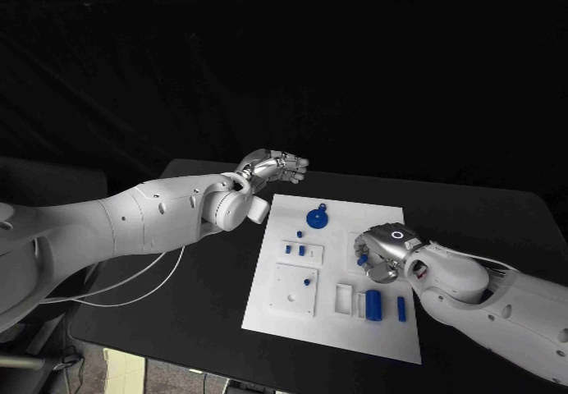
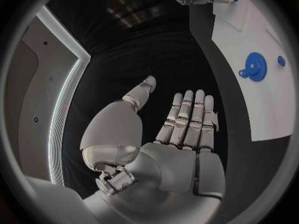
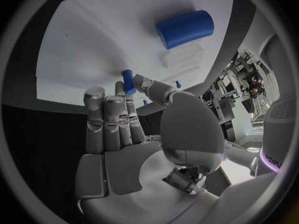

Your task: Assemble the parts on the task board

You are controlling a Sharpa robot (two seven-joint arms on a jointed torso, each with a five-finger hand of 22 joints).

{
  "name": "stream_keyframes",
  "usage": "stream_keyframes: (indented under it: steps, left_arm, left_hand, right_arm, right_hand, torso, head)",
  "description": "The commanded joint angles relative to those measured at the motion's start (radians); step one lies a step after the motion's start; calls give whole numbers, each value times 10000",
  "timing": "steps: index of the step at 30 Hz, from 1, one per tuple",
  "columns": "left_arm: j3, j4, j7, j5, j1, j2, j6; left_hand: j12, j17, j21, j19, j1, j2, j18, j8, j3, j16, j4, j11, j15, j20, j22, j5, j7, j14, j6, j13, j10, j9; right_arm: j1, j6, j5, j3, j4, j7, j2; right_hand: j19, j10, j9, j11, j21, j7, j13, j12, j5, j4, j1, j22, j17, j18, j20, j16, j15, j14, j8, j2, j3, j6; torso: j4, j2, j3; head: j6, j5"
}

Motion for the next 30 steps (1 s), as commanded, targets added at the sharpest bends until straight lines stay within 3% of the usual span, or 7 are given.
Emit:
stream_keyframes:
  steps: [1, 11, 13, 20, 30]
  left_arm:
    - [9, 24, 111, 51, 15, 12, 122]
    - [9, 29, 114, 52, 15, 18, 122]
    - [9, 32, 109, 52, 15, 18, 122]
    - [9, 24, 109, 52, 15, 18, 117]
    - [9, 30, 111, 52, 15, 13, 123]
  left_hand:
    - [18, 16, -57, 71, -9, 2, 154, 27, -82, -22, 3, 18, 3, 34, 15, -64, 112, 87, 40, -11, -2, -13]
    - [18, 17, -61, 72, -10, 3, 154, 27, -84, -23, 4, 19, 3, 34, 16, -63, 113, 86, 38, -11, -2, -14]
    - [18, 18, -62, 73, -11, 5, 154, 27, -84, -23, 5, 19, 3, 34, 16, -63, 113, 87, 38, -11, -2, -15]
    - [19, 20, -65, 75, -14, 8, 153, 27, -86, -23, 9, 19, 3, 34, 17, -64, 114, 87, 36, -12, -3, -16]
    - [18, 23, -72, 77, -12, 11, 154, 29, -87, -25, 9, 19, 3, 33, 18, -63, 114, 87, 37, -13, -5, -17]
  right_arm:
    - [-7, 57, -25, -4, 0, -5, 2]
    - [-12, 22, -35, -4, 24, 37, 20]
    - [-15, -115, -36, -4, 42, 46, 23]
    - [-28, -283, -79, -4, 78, -75, 34]
    - [-36, -422, -230, -2, 33, -193, 21]
  right_hand:
    - [-71, -45, -13, -29, 40, -7, -5, -36, -50, -8, 39, 170, -13, 1003, -6, 9, 37, 6, -39, 1, -51, -25]
    - [-77, -31, -11, -37, 40, -17, -1, -28, -53, -18, 85, 168, -13, 1003, -13, 8, 28, 3, -31, 33, -27, -7]
    - [-77, 182, 37, -113, 49, -100, 55, 90, -55, -16, 251, 171, -6, 1003, -36, 20, -43, 10, 79, 296, 113, 190]
    - [-110, 723, 172, -334, 131, -302, 220, 388, -55, -69, 300, 199, 3, 1003, -76, 16, -258, -4, 332, 615, 198, 659]
    - [-116, 854, 228, -411, 183, -366, 302, 470, -55, -186, 300, 198, 7, 1003, -114, 12, -335, 5, 394, 654, 238, 791]
  torso:
    - [1, -1, 10]
    - [-7, 0, 12]
    - [-2, -1, 9]
    - [6, 1, 6]
    - [4, 2, 1]
  head:
    - [-12, -1]
    - [-4, -3]
    - [-3, -13]
    - [-7, -27]
    - [-10, -23]
